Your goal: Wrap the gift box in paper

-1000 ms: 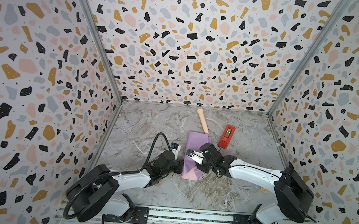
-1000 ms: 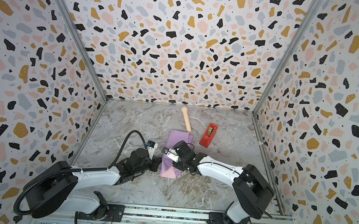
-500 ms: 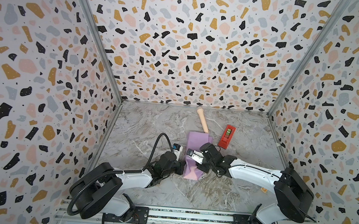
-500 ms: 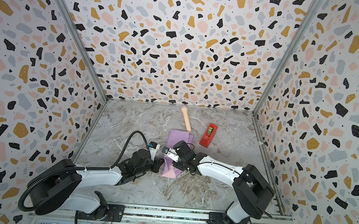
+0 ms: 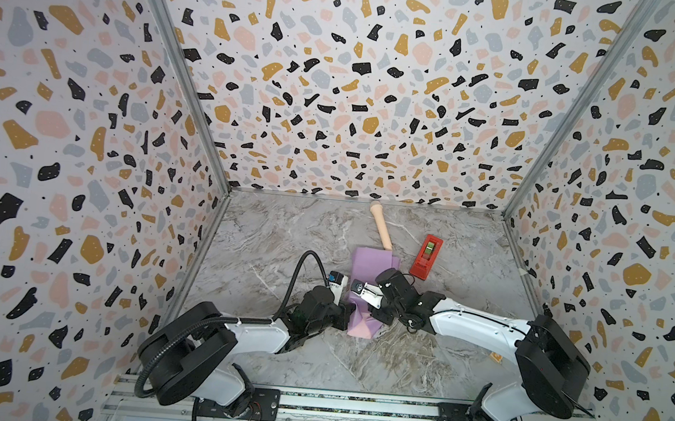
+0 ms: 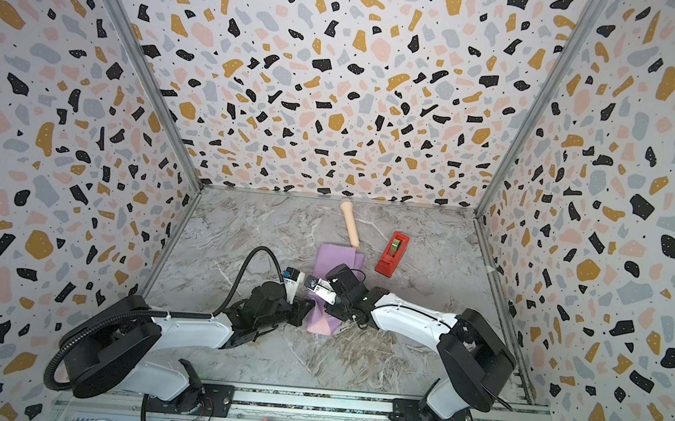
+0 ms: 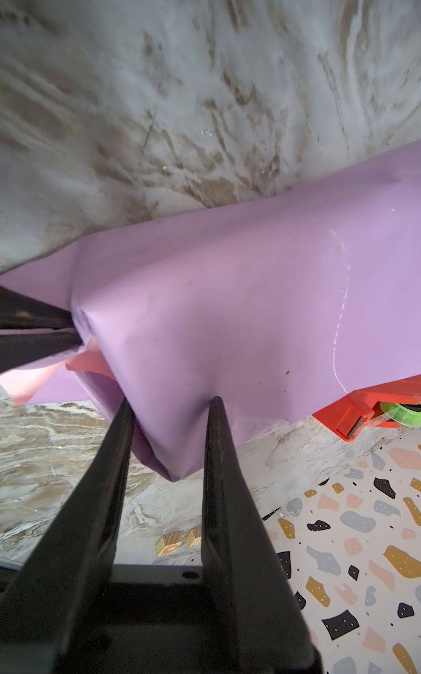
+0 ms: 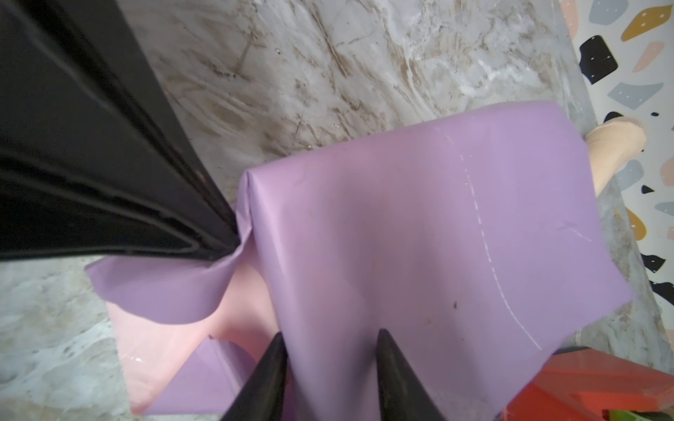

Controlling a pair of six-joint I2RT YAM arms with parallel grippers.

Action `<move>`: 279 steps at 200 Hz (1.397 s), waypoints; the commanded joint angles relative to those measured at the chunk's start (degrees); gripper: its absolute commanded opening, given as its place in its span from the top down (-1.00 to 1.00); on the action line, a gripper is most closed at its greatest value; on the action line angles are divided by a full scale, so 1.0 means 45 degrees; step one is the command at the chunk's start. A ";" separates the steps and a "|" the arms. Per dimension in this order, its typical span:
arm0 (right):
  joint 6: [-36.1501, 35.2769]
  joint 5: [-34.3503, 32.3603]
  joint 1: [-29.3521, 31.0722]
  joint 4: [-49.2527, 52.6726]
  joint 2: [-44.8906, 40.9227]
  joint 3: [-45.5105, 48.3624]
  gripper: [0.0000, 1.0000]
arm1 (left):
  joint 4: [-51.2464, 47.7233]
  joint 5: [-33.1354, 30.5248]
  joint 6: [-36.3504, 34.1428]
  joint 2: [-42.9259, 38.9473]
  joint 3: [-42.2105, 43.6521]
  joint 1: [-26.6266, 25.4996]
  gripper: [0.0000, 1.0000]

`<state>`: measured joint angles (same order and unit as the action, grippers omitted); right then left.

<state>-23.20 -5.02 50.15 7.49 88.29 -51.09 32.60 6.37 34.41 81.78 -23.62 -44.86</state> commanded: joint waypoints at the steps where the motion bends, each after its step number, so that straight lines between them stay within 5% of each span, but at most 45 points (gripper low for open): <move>1: 0.0513 0.0282 -0.0073 0.1735 0.0578 0.0457 0.21 | 0.0934 -0.0183 0.0114 0.0200 -0.0066 -0.0079 0.85; 235: 0.0542 0.0313 -0.0090 0.1778 0.0642 0.0475 0.22 | 0.3510 -0.0322 0.0858 0.2881 -0.0336 -0.0562 0.65; 279: 0.0566 0.0313 -0.0109 0.1783 0.0703 0.0459 0.22 | 0.3560 -0.0550 0.0849 0.3074 -0.0240 -0.0686 0.76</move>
<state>-23.05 -4.97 50.15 7.49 88.38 -51.09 45.25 5.30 38.28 94.76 -23.94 -47.44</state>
